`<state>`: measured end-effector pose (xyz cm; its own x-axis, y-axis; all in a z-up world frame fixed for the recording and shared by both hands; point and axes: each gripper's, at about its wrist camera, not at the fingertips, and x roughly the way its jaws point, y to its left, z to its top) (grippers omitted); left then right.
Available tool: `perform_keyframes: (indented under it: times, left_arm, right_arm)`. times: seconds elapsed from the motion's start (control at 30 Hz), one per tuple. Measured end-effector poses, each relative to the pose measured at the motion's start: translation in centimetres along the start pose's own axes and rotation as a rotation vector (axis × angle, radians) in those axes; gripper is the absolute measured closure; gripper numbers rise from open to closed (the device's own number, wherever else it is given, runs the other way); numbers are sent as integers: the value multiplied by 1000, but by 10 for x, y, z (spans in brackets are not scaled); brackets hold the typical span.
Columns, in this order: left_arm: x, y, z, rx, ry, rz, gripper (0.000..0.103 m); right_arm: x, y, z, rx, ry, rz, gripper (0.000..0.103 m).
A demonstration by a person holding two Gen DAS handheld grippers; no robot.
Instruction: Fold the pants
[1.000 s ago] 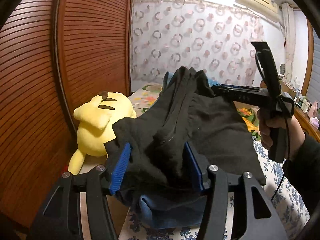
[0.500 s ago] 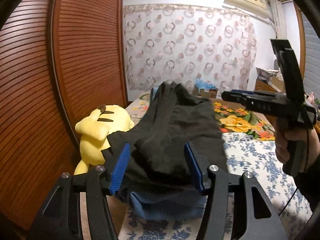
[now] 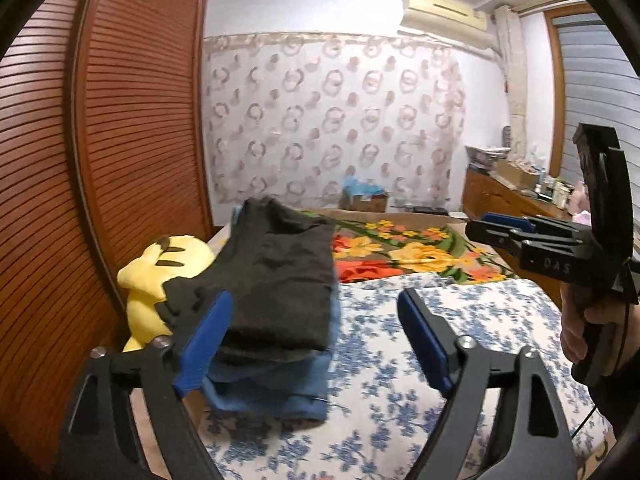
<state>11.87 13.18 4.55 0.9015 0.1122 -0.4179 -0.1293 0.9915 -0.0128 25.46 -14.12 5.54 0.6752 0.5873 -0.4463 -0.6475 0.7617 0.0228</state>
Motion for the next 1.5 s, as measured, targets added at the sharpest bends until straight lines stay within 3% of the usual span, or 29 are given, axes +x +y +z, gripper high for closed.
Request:
perform_keyframes:
  times: [0.37, 0.5, 0.77, 0.97, 1.23, 1.5]
  left_arm:
    - [-27, -38, -2, 51, -23, -34, 16]
    - [-29, -52, -6, 57, -15, 10, 16]
    - [-22, -81, -16, 54, 44, -117, 16]
    - [-29, -115, -17, 91, 44, -168, 16]
    - [-47, -143, -14, 101, 17, -213, 16]
    - [-59, -147, -14, 79, -13, -221, 16]
  right_arm:
    - [-81, 19, -23, 44, -27, -105, 56]
    - [-103, 26, -32, 67, -34, -142, 55]
    - [-141, 44, -48, 121, -31, -221, 52]
    - [-157, 56, -48, 151, -40, -290, 44]
    - [-175, 78, -59, 175, -59, -350, 23]
    - [-188, 93, -67, 212, -96, -390, 22]
